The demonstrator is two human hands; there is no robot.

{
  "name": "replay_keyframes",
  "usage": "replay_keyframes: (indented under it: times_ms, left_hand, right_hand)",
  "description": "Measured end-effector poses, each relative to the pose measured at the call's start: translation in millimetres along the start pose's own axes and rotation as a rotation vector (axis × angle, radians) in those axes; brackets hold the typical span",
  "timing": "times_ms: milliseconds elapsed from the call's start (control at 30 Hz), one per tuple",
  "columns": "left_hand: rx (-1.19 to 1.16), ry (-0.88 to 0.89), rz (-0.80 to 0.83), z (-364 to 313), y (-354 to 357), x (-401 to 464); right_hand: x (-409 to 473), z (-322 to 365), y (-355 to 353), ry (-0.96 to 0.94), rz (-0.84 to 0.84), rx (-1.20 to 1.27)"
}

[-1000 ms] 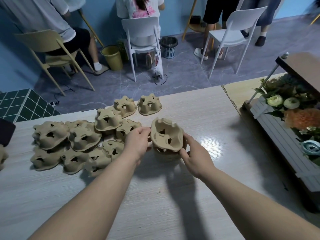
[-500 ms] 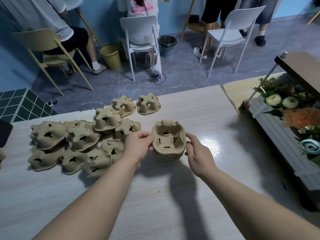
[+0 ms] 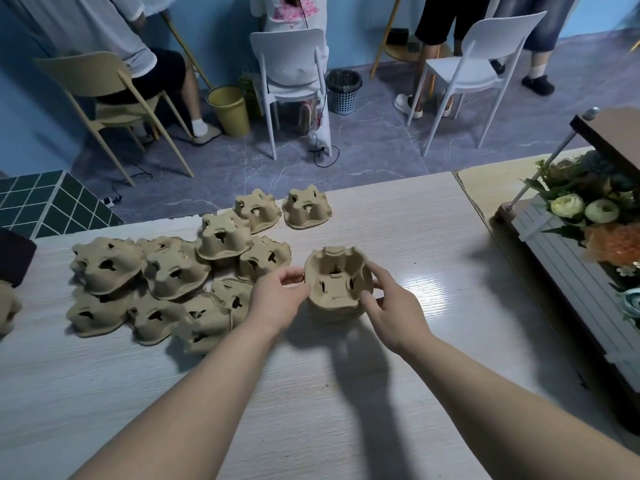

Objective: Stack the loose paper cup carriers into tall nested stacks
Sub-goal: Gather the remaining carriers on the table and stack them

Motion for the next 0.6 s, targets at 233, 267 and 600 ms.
replay_keyframes:
  times_ms: [233,267,600]
  left_hand:
    - [0.342,0.253,-0.249,-9,-54,40]
    - [0.399,0.283,-0.288,-11,-63,49]
    - [0.81,0.413,-0.193,-21,-97,137]
  right_hand:
    - [8,12,22,-0.048,-0.006,-0.072]
    - [9,13,24,-0.052,-0.014,-0.084]
    - [15,18,39,-0.054,-0.082,-0.202]
Point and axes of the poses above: each hand's wrist, its own x-axis towards the middle knuckle, its own y-axis out of the palm, z = x × y, the point moved 1 cm from there along x, towards the middle knuckle, and after that the axes turned 8 degrees about -z, right-handed, at the moved point
